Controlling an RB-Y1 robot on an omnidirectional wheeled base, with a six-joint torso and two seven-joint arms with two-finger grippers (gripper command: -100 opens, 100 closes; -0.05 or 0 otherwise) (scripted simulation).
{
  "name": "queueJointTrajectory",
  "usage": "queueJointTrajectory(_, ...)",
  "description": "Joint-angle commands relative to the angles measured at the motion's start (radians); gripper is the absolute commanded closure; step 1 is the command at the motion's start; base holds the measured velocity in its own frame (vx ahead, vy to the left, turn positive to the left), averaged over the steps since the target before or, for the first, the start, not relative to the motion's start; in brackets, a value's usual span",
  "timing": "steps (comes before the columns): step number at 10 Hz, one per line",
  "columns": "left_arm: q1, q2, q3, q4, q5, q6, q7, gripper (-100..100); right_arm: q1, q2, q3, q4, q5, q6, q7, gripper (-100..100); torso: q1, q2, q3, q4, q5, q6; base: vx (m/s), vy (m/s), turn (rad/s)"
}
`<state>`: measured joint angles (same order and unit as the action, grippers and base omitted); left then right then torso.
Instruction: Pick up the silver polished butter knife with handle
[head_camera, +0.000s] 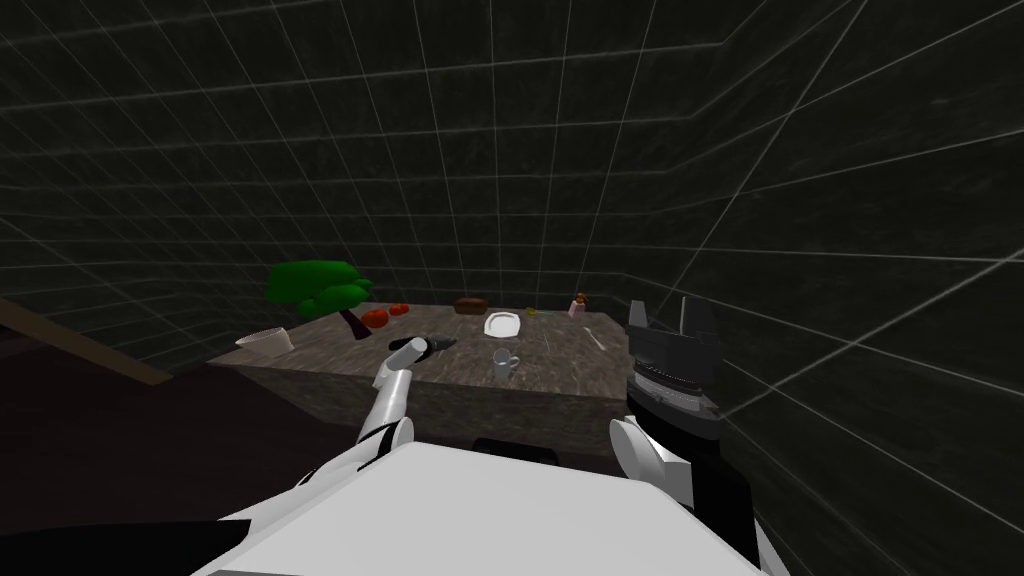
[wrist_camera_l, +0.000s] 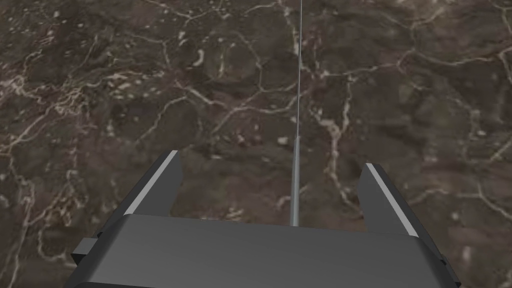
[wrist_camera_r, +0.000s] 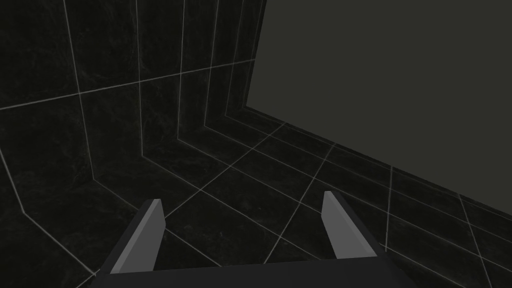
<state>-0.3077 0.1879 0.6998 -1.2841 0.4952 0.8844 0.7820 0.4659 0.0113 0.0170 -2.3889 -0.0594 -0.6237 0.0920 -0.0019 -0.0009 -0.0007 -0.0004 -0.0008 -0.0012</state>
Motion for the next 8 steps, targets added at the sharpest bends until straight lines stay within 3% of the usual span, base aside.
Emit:
queueJointTrajectory(1,-0.007,-0.006,0.013,0.006,0.004,0.005,-0.033,-100,0.0,0.0,0.0,0.0,0.0,0.0,0.0,0,0.0,0.0,0.0,0.0,0.0,0.0,0.027,-0.037,0.107)
queueJointTrajectory(2,-0.006,-0.004,0.009,0.005,0.003,0.003,-0.021,-100,0.0,0.0,0.0,0.0,0.0,0.0,0.0,0,0.0,0.0,0.0,0.0,0.0,0.0,0.006,-0.01,0.023)
queueJointTrajectory(3,-0.006,-0.004,0.01,0.006,0.003,0.003,-0.025,100,0.0,0.0,0.0,0.0,0.0,0.0,0.0,0,0.002,0.001,0.001,0.0,0.0,0.0,0.0,0.0,0.0)
queueJointTrajectory(7,-0.007,-0.006,0.008,0.006,0.004,0.006,-0.025,100,0.0,0.0,0.0,0.0,0.0,0.0,0.0,0,0.003,0.001,0.001,0.0,0.0,-0.002,0.0,0.0,0.0)
queueJointTrajectory(8,-0.007,-0.006,0.008,0.006,0.004,0.006,-0.025,0,0.0,0.0,0.0,0.0,0.0,0.0,0.0,0,0.003,0.001,0.001,0.0,0.0,-0.002,0.0,0.0,0.0)
